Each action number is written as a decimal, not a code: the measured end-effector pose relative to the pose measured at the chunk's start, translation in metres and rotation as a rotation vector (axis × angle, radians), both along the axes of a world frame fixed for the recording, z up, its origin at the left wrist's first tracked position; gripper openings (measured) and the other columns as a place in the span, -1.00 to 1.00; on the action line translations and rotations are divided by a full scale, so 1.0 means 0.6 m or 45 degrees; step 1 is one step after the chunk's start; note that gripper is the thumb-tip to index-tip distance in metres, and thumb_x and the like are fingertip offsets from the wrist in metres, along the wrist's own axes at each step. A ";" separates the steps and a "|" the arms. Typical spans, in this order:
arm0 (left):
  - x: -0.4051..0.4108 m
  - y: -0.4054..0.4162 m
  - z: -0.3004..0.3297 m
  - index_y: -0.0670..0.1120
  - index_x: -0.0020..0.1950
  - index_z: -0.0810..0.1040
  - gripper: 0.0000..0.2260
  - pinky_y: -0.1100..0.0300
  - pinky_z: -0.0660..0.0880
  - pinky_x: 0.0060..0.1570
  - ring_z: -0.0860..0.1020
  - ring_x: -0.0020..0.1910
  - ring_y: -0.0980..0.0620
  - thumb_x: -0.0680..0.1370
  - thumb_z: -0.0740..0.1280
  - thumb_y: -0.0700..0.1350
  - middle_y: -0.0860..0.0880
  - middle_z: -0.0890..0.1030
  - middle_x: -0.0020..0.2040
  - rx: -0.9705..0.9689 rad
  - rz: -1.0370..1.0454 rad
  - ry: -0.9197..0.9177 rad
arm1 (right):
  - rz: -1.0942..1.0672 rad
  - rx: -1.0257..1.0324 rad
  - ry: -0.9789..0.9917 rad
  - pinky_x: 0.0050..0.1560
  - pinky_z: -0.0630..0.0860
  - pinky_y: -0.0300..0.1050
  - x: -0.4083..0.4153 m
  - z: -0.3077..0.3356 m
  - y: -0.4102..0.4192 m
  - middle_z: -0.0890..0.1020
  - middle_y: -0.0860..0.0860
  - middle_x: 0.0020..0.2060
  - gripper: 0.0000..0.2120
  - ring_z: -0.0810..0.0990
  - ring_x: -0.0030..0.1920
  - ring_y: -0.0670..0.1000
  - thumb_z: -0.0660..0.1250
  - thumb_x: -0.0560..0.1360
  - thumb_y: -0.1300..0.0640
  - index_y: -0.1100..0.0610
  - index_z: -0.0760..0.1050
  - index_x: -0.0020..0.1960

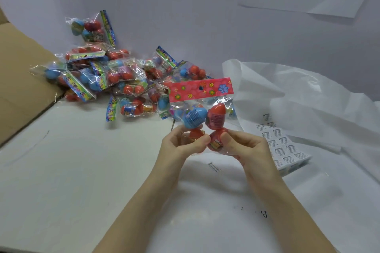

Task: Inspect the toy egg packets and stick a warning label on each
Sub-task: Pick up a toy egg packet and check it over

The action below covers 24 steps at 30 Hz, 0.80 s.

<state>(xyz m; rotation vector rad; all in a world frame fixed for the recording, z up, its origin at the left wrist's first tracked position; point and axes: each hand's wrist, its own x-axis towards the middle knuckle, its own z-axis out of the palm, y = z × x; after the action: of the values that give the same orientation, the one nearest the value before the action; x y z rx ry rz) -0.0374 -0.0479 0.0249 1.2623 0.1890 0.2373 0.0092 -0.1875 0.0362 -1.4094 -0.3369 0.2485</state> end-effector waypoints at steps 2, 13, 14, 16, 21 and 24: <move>0.000 -0.002 0.000 -0.21 0.05 0.57 -0.65 0.18 0.53 -0.08 0.59 -0.12 -0.14 0.29 0.48 -0.22 -0.20 0.61 -0.13 -0.009 0.013 -0.003 | -0.074 0.061 -0.031 -0.13 0.56 -0.25 -0.006 -0.001 0.006 0.70 0.03 -0.31 -0.80 0.65 -0.23 -0.04 0.45 0.12 0.04 0.08 0.68 -0.29; -0.004 -0.008 -0.001 -0.28 -0.02 0.55 -0.70 0.20 0.58 -0.10 0.62 -0.21 -0.02 0.29 0.41 -0.22 -0.14 0.63 -0.22 -0.114 -0.115 0.004 | 0.088 -0.069 -0.007 -0.26 0.51 -0.29 -0.003 0.003 -0.005 0.65 0.03 -0.35 -0.79 0.60 -0.33 -0.05 0.36 0.27 0.13 0.18 0.52 -0.12; -0.003 -0.008 -0.002 -0.28 -0.01 0.55 -0.75 0.19 0.59 -0.07 0.62 -0.20 -0.02 0.34 0.40 -0.24 -0.14 0.62 -0.20 -0.089 -0.113 0.013 | 0.068 -0.070 -0.016 -0.29 0.51 -0.30 -0.002 0.003 -0.006 0.64 -0.01 -0.40 -0.84 0.58 -0.39 -0.09 0.37 0.30 0.18 0.18 0.51 -0.14; -0.001 -0.010 -0.003 -0.30 0.01 0.53 -0.81 0.15 0.56 -0.02 0.61 -0.18 -0.04 0.42 0.37 -0.28 -0.15 0.60 -0.19 -0.031 -0.093 0.032 | -0.006 -0.092 -0.042 -0.34 0.50 -0.32 -0.001 0.001 -0.005 0.62 -0.06 -0.48 -0.91 0.55 -0.47 -0.14 0.38 0.36 0.30 0.17 0.50 -0.18; -0.005 -0.011 -0.002 -0.29 0.00 0.52 -0.84 0.23 0.55 -0.09 0.61 -0.23 0.01 0.45 0.37 -0.27 -0.14 0.62 -0.21 -0.056 -0.103 0.023 | -0.190 -0.087 -0.128 -0.38 0.48 -0.33 -0.008 -0.001 -0.003 0.65 -0.06 -0.45 -0.87 0.57 -0.44 -0.15 0.49 0.18 0.10 0.06 0.62 -0.29; -0.007 0.000 0.001 -0.24 -0.07 0.55 -0.80 0.23 0.52 -0.07 0.59 -0.24 0.04 0.34 0.40 -0.22 -0.09 0.63 -0.24 0.008 -0.141 -0.055 | -0.032 0.029 -0.082 -0.24 0.51 -0.27 -0.004 0.001 -0.017 0.69 -0.02 -0.36 -0.73 0.61 -0.33 -0.11 0.49 0.14 -0.15 0.02 0.69 -0.29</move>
<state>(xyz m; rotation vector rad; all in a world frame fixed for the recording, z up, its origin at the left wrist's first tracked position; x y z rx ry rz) -0.0416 -0.0480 0.0258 1.2685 0.0810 0.1694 0.0068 -0.1974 0.0366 -1.4000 -0.3737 0.1787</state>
